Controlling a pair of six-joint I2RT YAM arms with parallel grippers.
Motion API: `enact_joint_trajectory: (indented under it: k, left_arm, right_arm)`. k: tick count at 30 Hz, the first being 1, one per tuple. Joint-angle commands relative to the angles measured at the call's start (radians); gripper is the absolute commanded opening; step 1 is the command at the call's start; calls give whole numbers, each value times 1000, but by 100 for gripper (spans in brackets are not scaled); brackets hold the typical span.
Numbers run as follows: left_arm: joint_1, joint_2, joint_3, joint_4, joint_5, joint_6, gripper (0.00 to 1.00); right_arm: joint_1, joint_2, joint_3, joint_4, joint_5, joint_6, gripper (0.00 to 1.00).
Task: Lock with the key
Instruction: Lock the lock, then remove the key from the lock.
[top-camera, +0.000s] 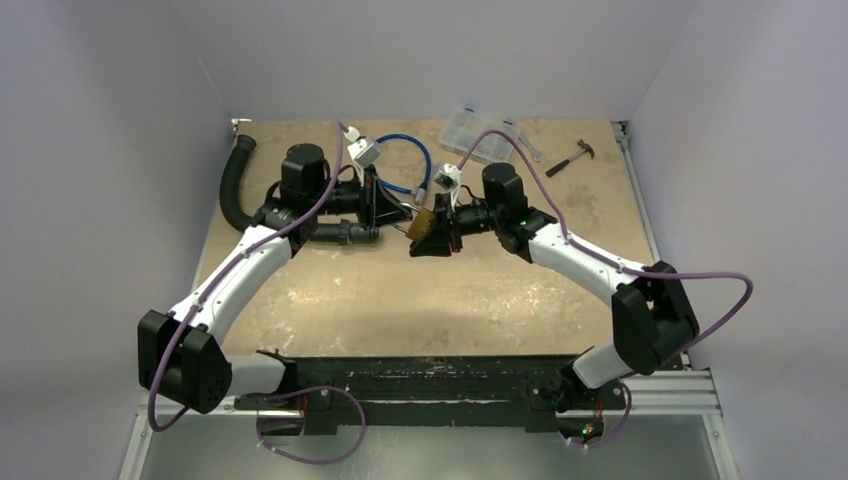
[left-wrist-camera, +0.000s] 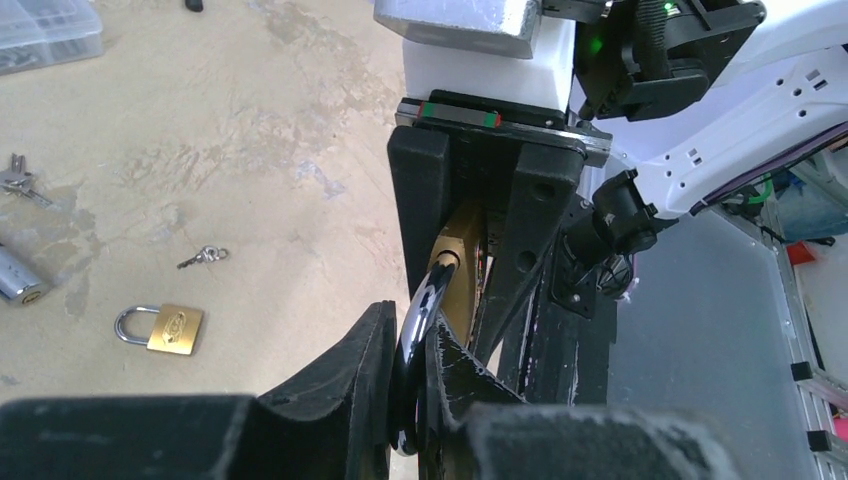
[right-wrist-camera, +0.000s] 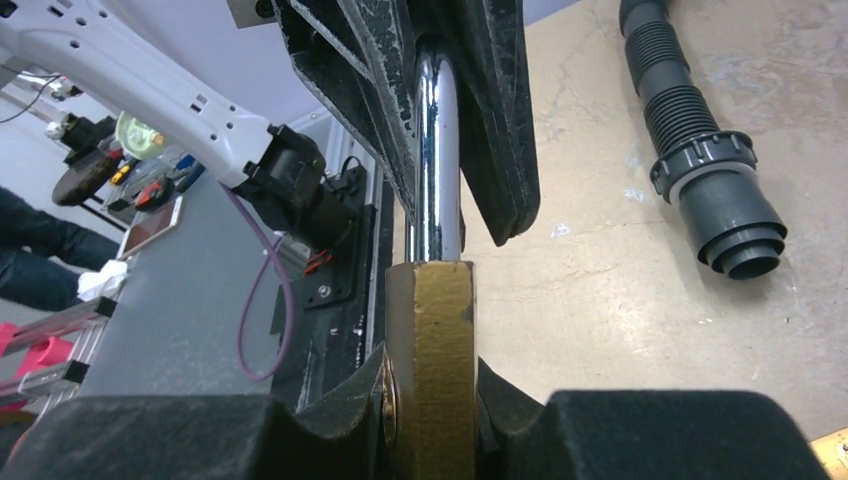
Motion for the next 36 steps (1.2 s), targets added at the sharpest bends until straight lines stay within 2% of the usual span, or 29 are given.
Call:
enact_joint_trajectory:
  k: [1,3,5,10,14,20,25,29,31,36]
  left_arm:
    - [6,-3,57,10,-60,3,0]
    - [7,-13,69,-20,-62,34,0]
    - [10,-16,82,-39,-54,51,0]
    - [13,-6,99,-41,-6,56,0]
    - [13,3,113,-35,57,54,0]
    - [13,13,120,-33,138,65,0]
    - [13,14,122,-31,136,67,0]
    - [13,18,112,-9,139,46,0]
    - [13,20,99,32,149,13,0]
    - [13,17,102,32,163,4,0]
  right_arm:
    - [-5,-47,15,144,-104,7,34]
    - [-28,-61,2,133,-109,1,48]
    - [-50,-80,-16,129,-110,-1,57]
    - [-109,-111,-27,47,-147,-64,65]
    - [-141,-130,-24,-65,-175,-159,65]
    - [-164,-143,-19,-159,-249,-249,58]
    - [-165,-151,-22,-198,-256,-284,44]
    - [-166,-146,-34,-144,-231,-257,39]
    - [-165,-138,-59,-48,-231,-192,41]
    - [-165,-118,-63,-14,-216,-159,41]
